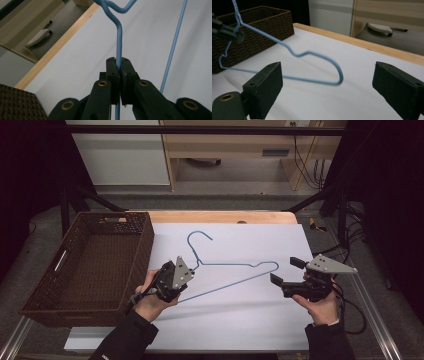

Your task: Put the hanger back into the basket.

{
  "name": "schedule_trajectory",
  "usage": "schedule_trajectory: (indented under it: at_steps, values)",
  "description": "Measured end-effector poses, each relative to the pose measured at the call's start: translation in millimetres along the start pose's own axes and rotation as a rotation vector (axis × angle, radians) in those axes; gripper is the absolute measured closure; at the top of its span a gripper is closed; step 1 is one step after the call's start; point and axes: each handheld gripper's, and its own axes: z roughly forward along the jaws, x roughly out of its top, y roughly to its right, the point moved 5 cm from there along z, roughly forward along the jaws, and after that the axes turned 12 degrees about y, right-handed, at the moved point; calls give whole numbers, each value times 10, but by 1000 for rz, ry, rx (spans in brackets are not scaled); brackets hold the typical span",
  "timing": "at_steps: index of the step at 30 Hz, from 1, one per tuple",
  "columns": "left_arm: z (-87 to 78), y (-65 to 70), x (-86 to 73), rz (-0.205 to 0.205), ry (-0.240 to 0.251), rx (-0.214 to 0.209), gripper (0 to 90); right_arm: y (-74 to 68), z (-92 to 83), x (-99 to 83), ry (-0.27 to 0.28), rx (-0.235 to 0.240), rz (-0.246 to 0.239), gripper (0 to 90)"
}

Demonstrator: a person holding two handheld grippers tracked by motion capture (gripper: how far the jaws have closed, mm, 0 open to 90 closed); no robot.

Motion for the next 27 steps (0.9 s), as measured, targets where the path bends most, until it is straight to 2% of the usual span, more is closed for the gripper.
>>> schedule_trajectory:
  at_steps: [8, 12, 16, 20, 27]
  values:
    - [-115, -156, 151, -5, 13, 58, 871, 43, -23, -199, -67, -15, -12, 74]
    - [-222, -283, 251, -4, 16, 91, 871, 57, 3, -296, -91, -17, -2, 74]
    - [-332, -425, 325, -21, 32, 125, 870, 62, 27, -363, -108, -26, -3, 72]
    - [-451, -587, 354, -51, 42, 160, 870, 83, 37, -391, -105, -39, -5, 65]
    - [-596, -799, 334, -87, 50, 192, 870, 136, 9, -428, -95, -68, 9, 56]
